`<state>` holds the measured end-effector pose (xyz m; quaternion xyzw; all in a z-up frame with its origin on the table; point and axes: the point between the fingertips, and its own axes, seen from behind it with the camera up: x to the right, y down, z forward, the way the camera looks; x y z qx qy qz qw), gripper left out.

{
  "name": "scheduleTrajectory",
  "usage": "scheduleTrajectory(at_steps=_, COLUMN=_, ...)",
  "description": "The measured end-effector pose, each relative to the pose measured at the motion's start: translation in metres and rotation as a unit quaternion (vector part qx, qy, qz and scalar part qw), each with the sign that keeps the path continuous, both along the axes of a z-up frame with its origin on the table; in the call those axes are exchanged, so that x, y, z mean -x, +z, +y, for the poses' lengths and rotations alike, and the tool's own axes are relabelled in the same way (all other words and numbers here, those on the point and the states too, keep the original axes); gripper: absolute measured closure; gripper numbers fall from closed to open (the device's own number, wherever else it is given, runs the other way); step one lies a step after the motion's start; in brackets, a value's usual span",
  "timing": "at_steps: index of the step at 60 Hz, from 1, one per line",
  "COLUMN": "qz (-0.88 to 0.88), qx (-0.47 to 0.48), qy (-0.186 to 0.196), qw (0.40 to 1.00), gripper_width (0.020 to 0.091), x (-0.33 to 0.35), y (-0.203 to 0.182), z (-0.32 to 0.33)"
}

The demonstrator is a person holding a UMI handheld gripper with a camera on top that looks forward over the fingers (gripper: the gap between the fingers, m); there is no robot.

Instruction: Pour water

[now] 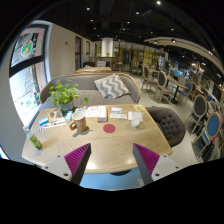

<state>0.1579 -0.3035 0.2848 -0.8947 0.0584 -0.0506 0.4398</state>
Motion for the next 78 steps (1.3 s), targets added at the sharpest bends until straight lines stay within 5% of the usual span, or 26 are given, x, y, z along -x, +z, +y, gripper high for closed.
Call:
scheduleTrajectory(at_steps=16, qz=-0.014, qx=0.018, qy=0.007, qw=1.000, gripper_width=0.0250, x=0.050, y=-0.041, z=-0.008)
scheduleTrajectory(at_steps=36, qz=0.035, qx=0.033, qy=0.086, qw=0.995, gripper_width=0.0248, x=0.250, y=-0.144, z=-0.028)
scheduleTrajectory(at_steps=51, qz=0.088, qx=-0.010, qy=0.153, qw=0.984, gripper_width=0.0245, x=0.422, y=-0.171, z=0.031)
scheduleTrajectory(at_steps=67, qz=0.067, qx=-0.073, qy=0.149, qw=0.984, gripper_width=0.0243, x=0.491, y=-0.192, z=0.142)
scheduleTrajectory(at_steps=78, qz=0.048, qx=-0.083, qy=0.152, qw=0.984, gripper_width=0.0465, x=0.501, y=-0.222, z=0.180)
